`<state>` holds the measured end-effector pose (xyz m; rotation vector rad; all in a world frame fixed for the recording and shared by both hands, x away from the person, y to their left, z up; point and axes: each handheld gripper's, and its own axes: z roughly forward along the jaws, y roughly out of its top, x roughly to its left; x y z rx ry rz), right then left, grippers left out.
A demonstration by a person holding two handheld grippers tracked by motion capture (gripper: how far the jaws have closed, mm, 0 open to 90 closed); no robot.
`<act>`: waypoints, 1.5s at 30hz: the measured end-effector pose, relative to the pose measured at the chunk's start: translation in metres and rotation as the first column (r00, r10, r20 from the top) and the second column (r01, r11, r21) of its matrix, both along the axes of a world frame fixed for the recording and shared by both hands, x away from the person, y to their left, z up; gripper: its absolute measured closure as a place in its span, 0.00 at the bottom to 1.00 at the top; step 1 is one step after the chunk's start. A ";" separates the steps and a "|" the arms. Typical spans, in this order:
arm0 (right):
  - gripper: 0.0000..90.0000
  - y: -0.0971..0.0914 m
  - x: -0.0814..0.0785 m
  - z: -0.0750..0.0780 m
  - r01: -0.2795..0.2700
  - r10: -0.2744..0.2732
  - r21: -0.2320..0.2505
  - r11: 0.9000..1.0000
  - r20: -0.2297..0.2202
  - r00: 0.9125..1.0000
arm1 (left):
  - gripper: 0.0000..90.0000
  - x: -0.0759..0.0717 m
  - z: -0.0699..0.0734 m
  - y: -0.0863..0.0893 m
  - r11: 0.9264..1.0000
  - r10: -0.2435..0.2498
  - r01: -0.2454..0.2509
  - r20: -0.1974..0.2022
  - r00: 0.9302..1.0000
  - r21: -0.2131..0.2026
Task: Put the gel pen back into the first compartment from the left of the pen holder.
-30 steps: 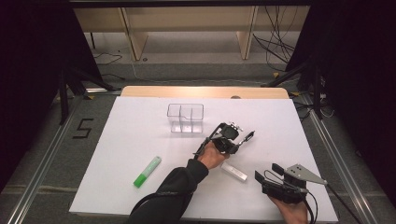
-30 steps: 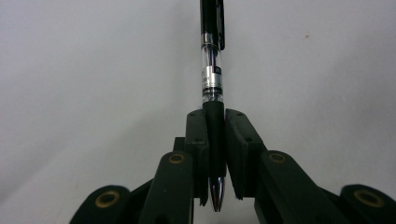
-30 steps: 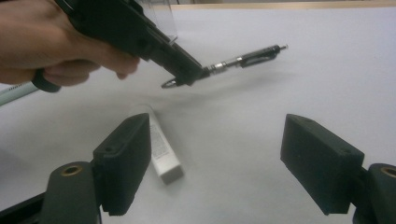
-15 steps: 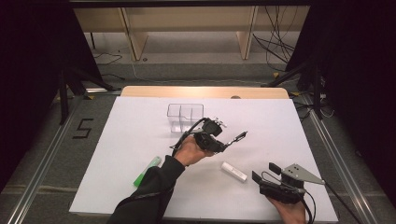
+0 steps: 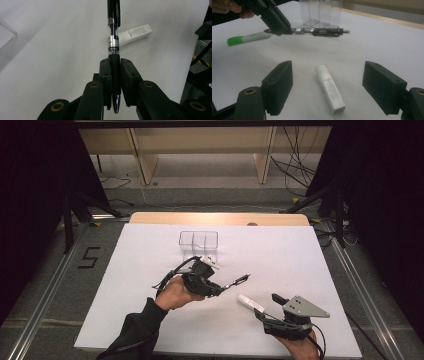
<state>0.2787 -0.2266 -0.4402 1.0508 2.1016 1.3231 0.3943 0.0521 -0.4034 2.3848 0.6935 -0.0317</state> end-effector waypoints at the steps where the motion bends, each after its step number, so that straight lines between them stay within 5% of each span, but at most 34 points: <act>1: 0.28 0.002 0.000 0.001 -0.008 0.008 -0.004 1.000 0.004 1.000 | 0.89 0.000 0.000 0.001 1.000 -0.004 0.004 0.000 1.000 0.008; 15: 0.27 0.035 0.005 0.011 -0.108 0.114 -0.107 0.988 0.050 0.992 | 0.89 -0.012 0.003 0.019 0.996 -0.074 0.076 -0.026 0.997 0.054; 32: 0.27 0.082 0.009 0.012 -0.205 0.243 -0.276 0.939 0.111 0.964 | 0.89 -0.024 0.006 0.039 0.995 -0.081 0.083 -0.040 0.996 0.061; 39: 0.28 0.101 0.007 0.007 -0.209 0.288 -0.388 0.898 0.158 0.945 | 0.89 -0.028 0.009 0.040 0.992 -0.102 0.106 -0.046 0.994 0.076; 45: 0.30 0.115 0.006 0.001 -0.199 0.334 -0.492 0.848 0.202 0.921 | 0.89 -0.029 0.012 0.042 0.988 -0.119 0.122 -0.042 0.992 0.090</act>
